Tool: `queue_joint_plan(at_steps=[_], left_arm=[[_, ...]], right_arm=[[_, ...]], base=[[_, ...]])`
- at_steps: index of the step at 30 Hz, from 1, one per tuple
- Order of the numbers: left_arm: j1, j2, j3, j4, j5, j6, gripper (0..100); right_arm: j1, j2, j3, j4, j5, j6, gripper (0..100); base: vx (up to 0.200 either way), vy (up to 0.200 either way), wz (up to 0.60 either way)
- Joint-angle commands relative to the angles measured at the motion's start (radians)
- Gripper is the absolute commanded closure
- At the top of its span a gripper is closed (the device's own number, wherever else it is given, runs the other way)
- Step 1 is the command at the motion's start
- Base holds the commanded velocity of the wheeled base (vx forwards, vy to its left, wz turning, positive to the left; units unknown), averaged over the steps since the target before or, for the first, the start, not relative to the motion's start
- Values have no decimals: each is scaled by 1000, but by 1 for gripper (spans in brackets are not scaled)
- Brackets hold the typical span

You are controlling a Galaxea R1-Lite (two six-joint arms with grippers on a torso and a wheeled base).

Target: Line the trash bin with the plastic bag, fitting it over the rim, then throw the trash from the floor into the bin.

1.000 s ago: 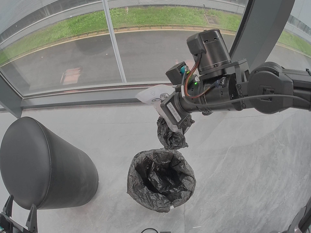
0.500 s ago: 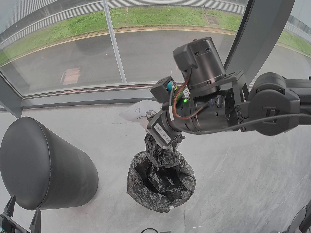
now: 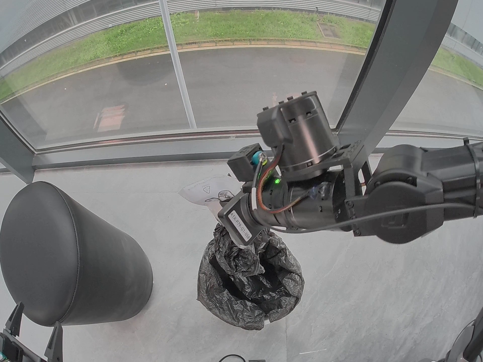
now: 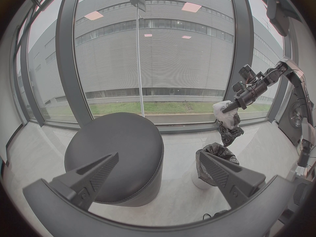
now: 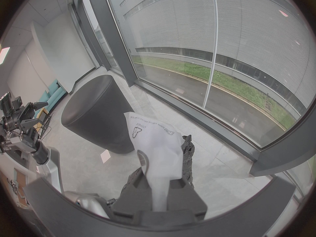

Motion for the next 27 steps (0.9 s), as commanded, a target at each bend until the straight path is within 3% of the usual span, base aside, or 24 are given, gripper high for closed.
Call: queue_joint_plan(at_steps=[1,6,20,27], left_arm=[[0,-15,18,-1,0,-1,0],[0,-15,18,-1,0,-1,0],[0,-15,18,-1,0,1,0],[0,-15,18,-1,0,1,0]], right_arm=[[7,66,97,-108,-4,2,100],[7,113,192,-275,-9,0,100],[1,204,387,-562,-42,0,100],[0,212,454,-601,-44,-3,100]], base=[[0,0,0],[0,0,0],[0,0,0],[0,0,0]])
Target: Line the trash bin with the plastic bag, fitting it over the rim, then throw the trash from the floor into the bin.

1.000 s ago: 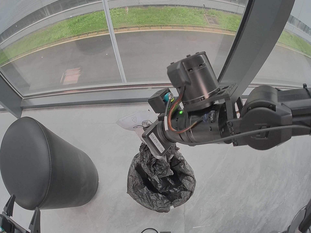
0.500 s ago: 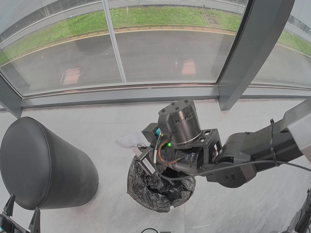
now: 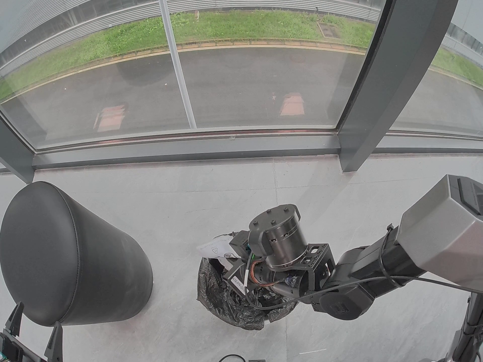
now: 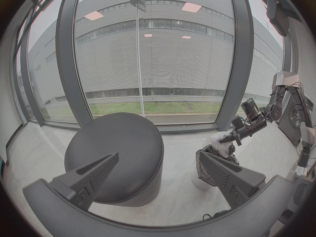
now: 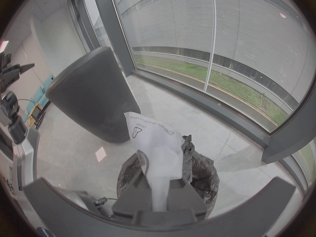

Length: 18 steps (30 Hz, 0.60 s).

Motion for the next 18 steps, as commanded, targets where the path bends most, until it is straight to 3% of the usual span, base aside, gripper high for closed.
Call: queue_joint_plan(at_steps=[1,17,18], left_arm=[[0,-15,18,0,0,-1,0],[0,-15,18,0,0,-1,0],[0,-15,18,0,0,1,0]], right_arm=[[-1,20,47,-7,-1,2,100],[-7,27,53,-8,-1,-6,100],[-7,26,53,-8,-1,-6,0]], base=[[0,0,0],[0,0,0],[0,0,0]])
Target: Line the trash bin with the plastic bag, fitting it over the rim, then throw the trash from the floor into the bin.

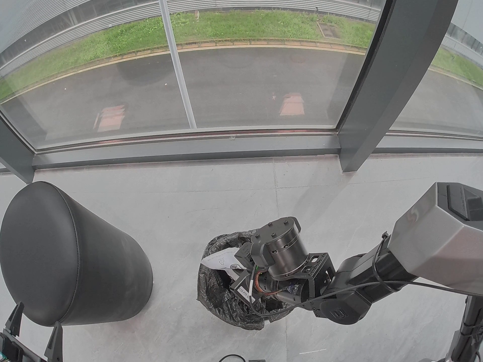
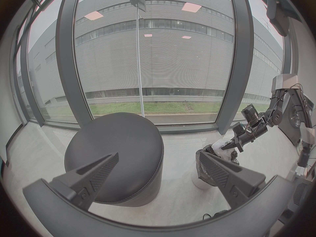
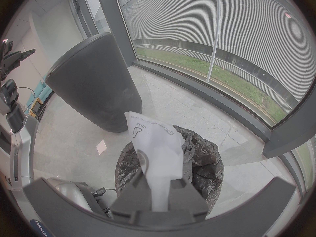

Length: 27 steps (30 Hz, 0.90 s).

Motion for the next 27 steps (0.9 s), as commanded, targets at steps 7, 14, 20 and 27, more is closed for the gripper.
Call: queue_joint_plan(at_steps=[7,14,20,27], left_arm=[[0,-15,18,0,0,-1,0],[0,-15,18,0,0,-1,0],[0,-15,18,0,0,-1,0],[0,-15,18,0,0,-1,0]], right_arm=[[0,2,4,-4,0,4,0],[0,42,-1,-63,0,1,0],[5,69,-7,-69,0,0,0],[-3,120,-40,-69,2,-2,0]], base=[[0,0,0],[0,0,0],[0,0,0],[0,0,0]])
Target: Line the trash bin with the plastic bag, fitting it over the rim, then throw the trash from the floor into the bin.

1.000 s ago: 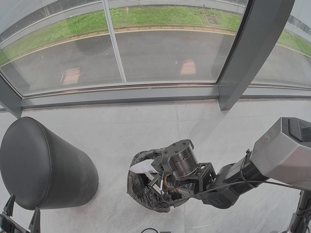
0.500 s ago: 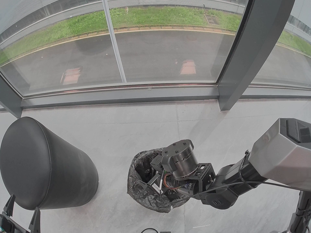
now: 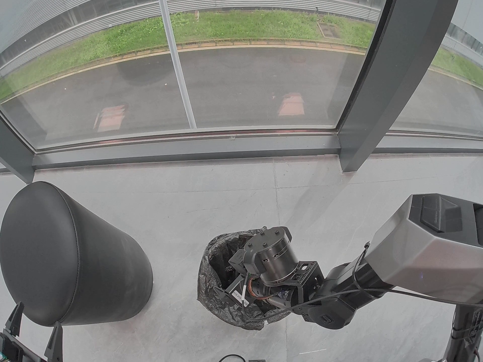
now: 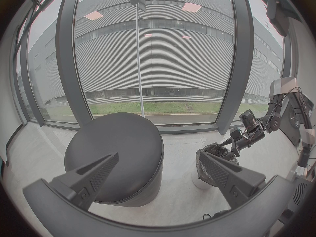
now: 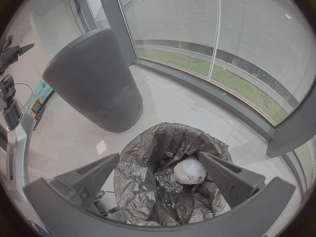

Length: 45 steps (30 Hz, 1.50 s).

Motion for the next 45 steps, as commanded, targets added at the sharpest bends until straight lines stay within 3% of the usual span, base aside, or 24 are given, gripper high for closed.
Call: queue_joint_plan(at_steps=[1,2,3,23,45], left_arm=[[0,-15,18,0,0,-1,0],[0,-15,18,0,0,1,0],[0,-15,18,0,0,-1,0],[0,-15,18,0,0,-1,0],[0,-15,18,0,0,-1,0]], right_arm=[[-7,46,-27,0,1,-1,0],[-11,58,-37,0,3,-1,0],[-24,70,-43,0,7,-1,100],[-99,138,-55,0,14,2,100],[-202,281,-196,-2,15,-4,100]], base=[[0,0,0],[0,0,0],[0,0,0],[0,0,0],[0,0,0]])
